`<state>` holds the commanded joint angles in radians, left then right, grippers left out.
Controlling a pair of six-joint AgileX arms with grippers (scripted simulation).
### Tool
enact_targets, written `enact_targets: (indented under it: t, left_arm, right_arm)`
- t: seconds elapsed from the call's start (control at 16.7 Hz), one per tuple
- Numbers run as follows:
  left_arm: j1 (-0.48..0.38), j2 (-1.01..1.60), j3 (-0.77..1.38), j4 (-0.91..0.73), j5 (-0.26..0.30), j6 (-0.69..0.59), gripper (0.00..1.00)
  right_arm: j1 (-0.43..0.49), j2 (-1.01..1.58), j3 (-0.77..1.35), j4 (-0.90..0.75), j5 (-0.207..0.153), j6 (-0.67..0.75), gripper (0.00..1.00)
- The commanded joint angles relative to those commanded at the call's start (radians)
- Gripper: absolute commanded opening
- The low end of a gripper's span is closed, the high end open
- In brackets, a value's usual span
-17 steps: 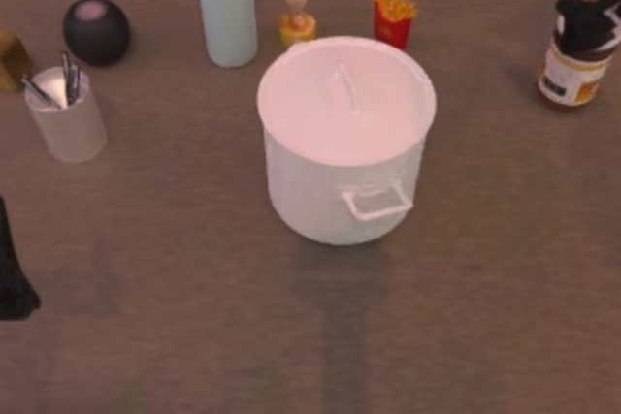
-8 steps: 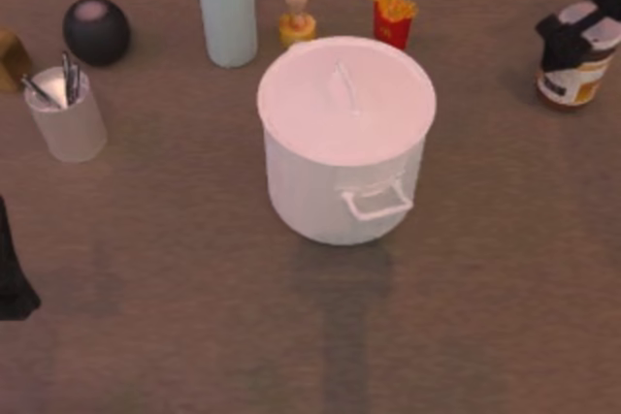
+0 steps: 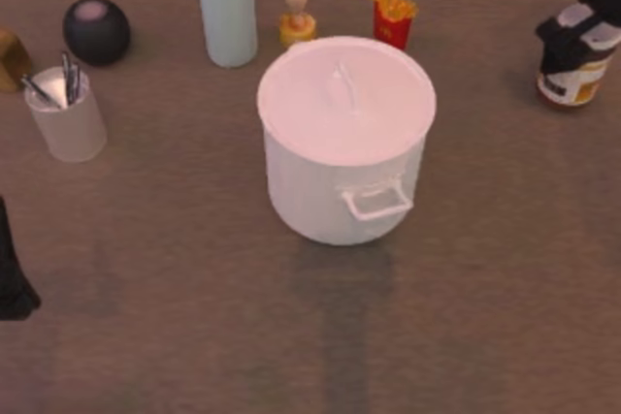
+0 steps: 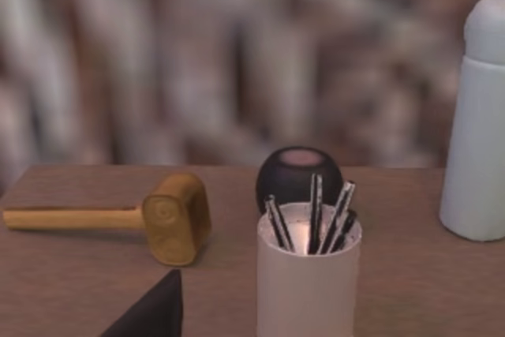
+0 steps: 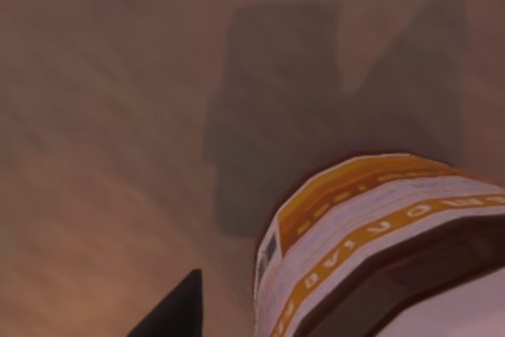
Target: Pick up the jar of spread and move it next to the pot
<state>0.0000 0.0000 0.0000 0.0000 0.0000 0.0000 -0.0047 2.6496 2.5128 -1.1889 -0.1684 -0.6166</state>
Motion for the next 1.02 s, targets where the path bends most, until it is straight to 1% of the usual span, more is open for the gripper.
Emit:
enact_targets:
  t: [0.6,0.66,1.02]
  left_arm:
    - [0.0,0.0,0.0,0.0,0.0,0.0,1.0]
    - [0.0,0.0,0.0,0.0,0.0,0.0,1.0]
    - [0.0,0.0,0.0,0.0,0.0,0.0,1.0]
  right_arm:
    - [0.0,0.0,0.0,0.0,0.0,0.0,0.02]
    - [0.0,0.0,0.0,0.0,0.0,0.0,0.0]
    - [0.0,0.0,0.0,0.0,0.0,0.0,0.0]
